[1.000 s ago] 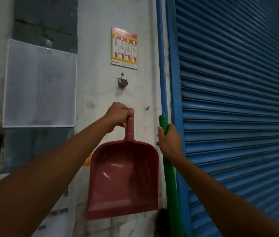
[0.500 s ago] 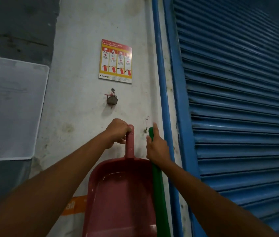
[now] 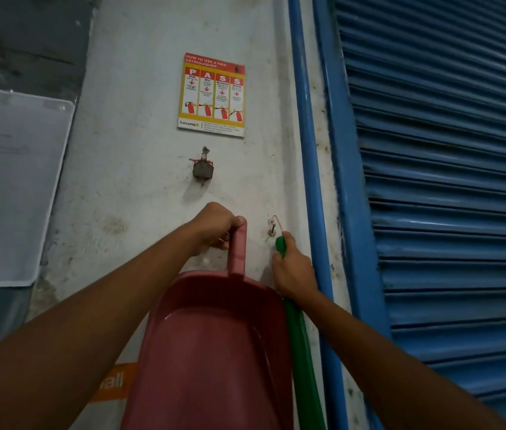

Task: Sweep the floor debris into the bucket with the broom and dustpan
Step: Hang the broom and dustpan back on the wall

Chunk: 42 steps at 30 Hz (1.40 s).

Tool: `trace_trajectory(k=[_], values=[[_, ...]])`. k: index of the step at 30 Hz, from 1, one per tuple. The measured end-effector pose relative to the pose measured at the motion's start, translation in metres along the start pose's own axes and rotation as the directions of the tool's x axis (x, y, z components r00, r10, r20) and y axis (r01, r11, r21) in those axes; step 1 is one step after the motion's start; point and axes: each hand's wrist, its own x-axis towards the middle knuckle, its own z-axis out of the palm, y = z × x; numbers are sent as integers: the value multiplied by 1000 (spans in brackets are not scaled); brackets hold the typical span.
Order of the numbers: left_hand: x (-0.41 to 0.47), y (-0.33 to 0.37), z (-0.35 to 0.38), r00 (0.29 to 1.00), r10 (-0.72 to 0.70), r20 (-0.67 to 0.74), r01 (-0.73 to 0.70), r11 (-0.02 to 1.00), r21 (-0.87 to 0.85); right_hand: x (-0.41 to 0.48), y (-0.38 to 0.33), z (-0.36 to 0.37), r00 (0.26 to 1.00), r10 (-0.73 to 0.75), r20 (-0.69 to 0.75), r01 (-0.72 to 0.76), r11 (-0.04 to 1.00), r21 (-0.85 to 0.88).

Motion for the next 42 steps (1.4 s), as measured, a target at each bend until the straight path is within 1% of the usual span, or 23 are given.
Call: trace_trajectory(k=[3,5,7,9,12,16,18,19,20,21,23,24,25,26,27,28,30,33,34,37,39,42], values=[[0,6,-2,999,-1,50,1,1000,14,-12,6,4,999,3,49,-3,1000,-10],[-2,13,-7,990,-13,140,8,999,35,-15,5,1,998,7,66,-8,1000,12],[-4,22,-15,966,-39,256,30,999,39,-15,3,-4,994,17,107,-23,999,50],[-4,31,-21,944,-63,322,52,998,45,-17,2,-8,990,22,141,-35,995,89],[-4,39,-22,938,-73,340,60,997,49,-16,3,-11,984,9,179,-26,996,90],[0,40,-8,945,-58,321,60,998,3,-13,6,-16,978,-4,210,-23,992,126],[5,36,3,957,-43,286,51,999,-20,-10,7,-23,974,10,228,-56,980,192],[8,35,8,963,-36,266,48,998,-40,-7,7,-27,966,13,259,-73,973,221],[10,34,13,968,-31,248,49,997,-67,-5,4,-33,952,37,304,-123,956,268],[13,33,19,973,-30,229,54,994,-99,-2,4,-39,934,91,346,-220,908,355],[19,33,29,982,-34,186,65,984,-165,4,9,-54,893,130,431,-354,795,494],[22,32,33,986,-34,163,65,980,-189,9,6,-60,871,147,468,-417,726,547],[26,32,37,990,-33,140,61,978,-198,11,4,-68,844,176,507,-492,632,599],[28,31,41,992,-33,123,56,980,-191,14,5,-75,817,160,554,-544,532,649],[30,31,45,993,-33,112,54,982,-182,17,7,-81,806,121,580,-559,478,677],[31,30,49,994,-34,108,53,983,-178,18,6,-86,803,104,587,-553,495,670],[30,27,56,995,-35,97,50,986,-157,16,8,-92,797,93,596,-518,611,598],[26,20,64,997,-40,61,47,991,-123,10,9,-93,748,119,654,-532,697,482],[25,17,65,998,-33,48,38,993,-115,9,9,-91,761,121,637,-501,734,458],[25,12,68,999,22,27,-22,999,-28,8,6,-87,854,98,511,-359,821,443],[25,10,71,997,69,27,-70,997,29,9,0,-83,891,79,447,-300,842,448],[25,10,73,996,88,32,-89,996,31,14,-8,-80,933,66,354,-240,845,477]])
